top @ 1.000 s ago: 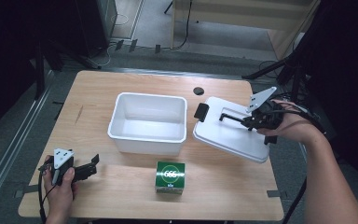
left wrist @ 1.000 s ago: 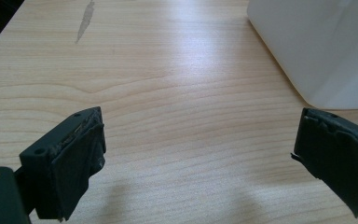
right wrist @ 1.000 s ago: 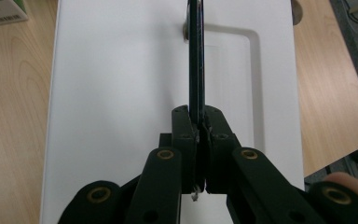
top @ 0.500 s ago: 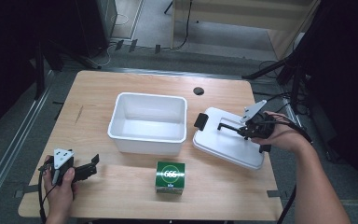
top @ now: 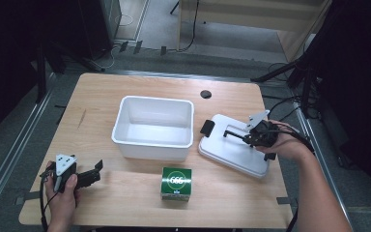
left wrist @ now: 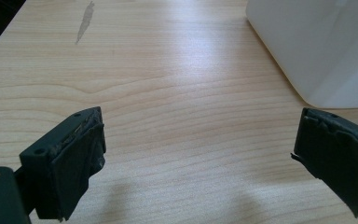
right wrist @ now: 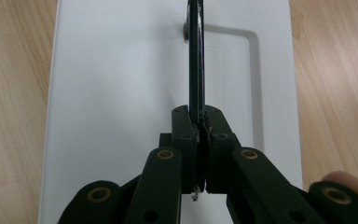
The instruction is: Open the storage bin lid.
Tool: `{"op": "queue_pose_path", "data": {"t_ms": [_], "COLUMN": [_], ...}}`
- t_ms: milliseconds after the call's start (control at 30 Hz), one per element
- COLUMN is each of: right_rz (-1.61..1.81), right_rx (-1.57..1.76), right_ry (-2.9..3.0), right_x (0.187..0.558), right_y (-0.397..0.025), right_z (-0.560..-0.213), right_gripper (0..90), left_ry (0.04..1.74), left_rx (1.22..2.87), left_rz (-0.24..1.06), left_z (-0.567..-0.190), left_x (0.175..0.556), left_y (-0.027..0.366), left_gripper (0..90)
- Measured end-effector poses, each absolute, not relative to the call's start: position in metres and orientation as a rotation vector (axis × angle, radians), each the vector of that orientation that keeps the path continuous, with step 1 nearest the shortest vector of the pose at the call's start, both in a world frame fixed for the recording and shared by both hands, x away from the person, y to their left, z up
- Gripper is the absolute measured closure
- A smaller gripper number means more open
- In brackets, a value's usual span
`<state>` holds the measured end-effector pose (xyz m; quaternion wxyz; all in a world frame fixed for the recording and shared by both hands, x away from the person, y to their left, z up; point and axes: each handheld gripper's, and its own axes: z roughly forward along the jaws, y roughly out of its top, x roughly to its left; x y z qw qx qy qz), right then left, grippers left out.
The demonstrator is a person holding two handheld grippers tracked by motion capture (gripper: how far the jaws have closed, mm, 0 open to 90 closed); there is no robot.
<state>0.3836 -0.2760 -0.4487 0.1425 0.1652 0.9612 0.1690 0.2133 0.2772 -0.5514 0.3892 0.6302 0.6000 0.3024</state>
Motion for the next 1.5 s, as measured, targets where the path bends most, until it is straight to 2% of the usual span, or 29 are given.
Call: {"op": "queue_pose_path", "data": {"t_ms": [400, 767, 900, 1000, 1233, 1333, 1500], "right_rz": [0.491, 0.607, 0.600, 0.589, 0.677, 0.675, 0.649], "right_rx": [0.474, 0.482, 0.459, 0.455, 0.457, 0.426, 0.360], "right_ry": [2.744, 2.768, 2.773, 2.808, 2.845, 2.882, 2.870], "right_x": [0.381, 0.369, 0.362, 0.357, 0.344, 0.337, 0.323], "right_y": [-0.271, -0.264, -0.260, -0.254, -0.242, -0.234, -0.221], "right_z": [-0.465, -0.445, -0.441, -0.437, -0.420, -0.416, -0.415], "right_gripper": [84.2, 54.8, 41.4, 26.5, 4.7, 0.6, 0.0], "left_ry": [1.529, 1.534, 1.536, 1.543, 1.540, 1.542, 1.543], "left_rx": [1.600, 1.593, 1.591, 1.576, 1.581, 1.583, 1.584], "left_rz": [0.764, 0.767, 0.766, 0.758, 0.760, 0.758, 0.758], "left_z": [-0.551, -0.551, -0.551, -0.552, -0.551, -0.551, -0.551], "left_x": [0.213, 0.213, 0.213, 0.213, 0.213, 0.213, 0.213], "left_y": [0.278, 0.278, 0.278, 0.280, 0.279, 0.279, 0.279], "left_gripper": [2.6, 2.6, 2.6, 2.6, 2.6, 2.6, 2.6]}}
